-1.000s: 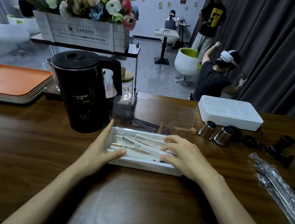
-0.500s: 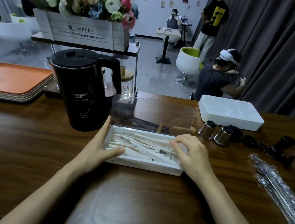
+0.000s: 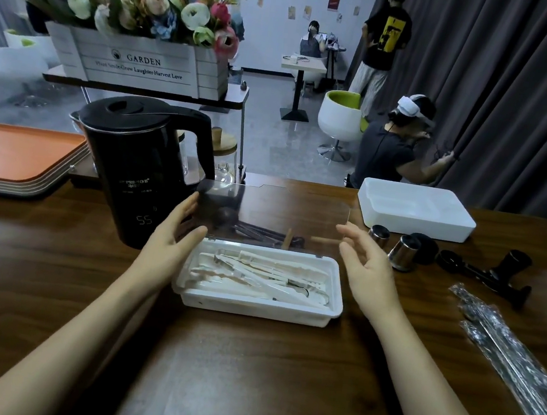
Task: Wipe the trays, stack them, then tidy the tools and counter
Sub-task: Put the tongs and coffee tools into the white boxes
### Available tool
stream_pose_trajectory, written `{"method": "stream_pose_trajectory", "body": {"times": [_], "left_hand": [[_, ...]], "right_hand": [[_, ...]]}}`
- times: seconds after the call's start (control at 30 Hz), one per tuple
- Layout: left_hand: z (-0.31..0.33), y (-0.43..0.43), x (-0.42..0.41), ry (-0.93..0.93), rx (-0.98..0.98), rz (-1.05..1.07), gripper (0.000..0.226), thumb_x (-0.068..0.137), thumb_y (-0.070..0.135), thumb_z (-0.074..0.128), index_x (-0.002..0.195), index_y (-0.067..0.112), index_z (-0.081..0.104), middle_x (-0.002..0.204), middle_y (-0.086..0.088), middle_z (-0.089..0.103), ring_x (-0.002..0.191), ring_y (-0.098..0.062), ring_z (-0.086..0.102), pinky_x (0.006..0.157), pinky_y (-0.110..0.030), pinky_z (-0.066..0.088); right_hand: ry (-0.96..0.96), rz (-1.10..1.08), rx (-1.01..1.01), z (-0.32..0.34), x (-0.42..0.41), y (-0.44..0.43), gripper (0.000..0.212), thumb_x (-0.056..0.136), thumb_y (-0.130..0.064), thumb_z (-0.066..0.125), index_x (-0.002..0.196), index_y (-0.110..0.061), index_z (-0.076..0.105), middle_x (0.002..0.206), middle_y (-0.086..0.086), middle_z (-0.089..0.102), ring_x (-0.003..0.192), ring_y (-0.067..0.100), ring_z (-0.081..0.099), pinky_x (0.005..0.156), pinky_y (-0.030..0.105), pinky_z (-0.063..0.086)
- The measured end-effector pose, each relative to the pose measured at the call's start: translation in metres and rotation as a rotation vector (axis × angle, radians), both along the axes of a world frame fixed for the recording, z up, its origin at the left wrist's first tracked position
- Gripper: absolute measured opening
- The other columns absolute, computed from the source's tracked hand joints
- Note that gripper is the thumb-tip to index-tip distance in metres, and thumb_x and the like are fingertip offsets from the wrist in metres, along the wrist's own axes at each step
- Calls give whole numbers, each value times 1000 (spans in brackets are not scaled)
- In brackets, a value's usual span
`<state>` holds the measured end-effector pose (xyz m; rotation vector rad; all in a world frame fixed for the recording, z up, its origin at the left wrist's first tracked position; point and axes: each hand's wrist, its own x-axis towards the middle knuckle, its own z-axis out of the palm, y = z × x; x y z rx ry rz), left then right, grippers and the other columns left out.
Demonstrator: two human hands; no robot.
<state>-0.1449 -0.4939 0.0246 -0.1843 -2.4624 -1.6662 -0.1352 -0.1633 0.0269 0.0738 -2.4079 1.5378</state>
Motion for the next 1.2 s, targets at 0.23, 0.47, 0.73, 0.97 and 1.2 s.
{"method": "stream_pose_trajectory", "body": {"times": [0.23, 0.47, 0.73, 0.97, 1.2], "left_hand": [[6, -7, 19, -14, 56, 69, 66, 96, 56, 52, 155, 28, 41, 153, 11, 48, 141, -1, 43, 122, -35, 31], [-19, -6, 32, -52, 60, 106, 45, 105, 48, 44, 145, 30, 54, 145, 16, 57, 136, 5, 46, 122, -37, 32], [-37, -12, 38, -169, 36, 32, 37, 102, 40, 56, 140, 41, 56, 130, 15, 68, 123, -8, 62, 105, -50, 51], [-43, -4, 49, -113, -70, 135, 40, 103, 33, 57, 126, 66, 57, 102, 6, 77, 96, -15, 72, 95, -37, 55], [-33, 7, 49, -169, -170, 219, 43, 101, 31, 54, 125, 67, 56, 86, 25, 72, 93, -2, 66, 95, -36, 53]], "right_hand": [[20, 34, -40, 16, 10, 12, 30, 102, -42, 50, 129, -41, 63, 110, -8, 68, 102, 12, 65, 95, 40, 55], [-55, 83, 119, -14, 32, 13, 28, 102, -43, 47, 118, -42, 70, 137, -39, 47, 131, -18, 37, 103, 15, 32], [-210, 68, 29, -34, 49, 7, 31, 100, -36, 55, 125, -51, 65, 146, -20, 47, 134, -8, 41, 115, 36, 39], [-192, -150, -13, -32, 56, -19, 25, 96, -38, 63, 119, -43, 71, 111, -33, 60, 105, -24, 51, 101, 29, 49], [-243, -234, 144, -23, 64, -39, 30, 102, -37, 51, 124, -56, 56, 116, -24, 61, 96, -3, 57, 94, 39, 51]]}}
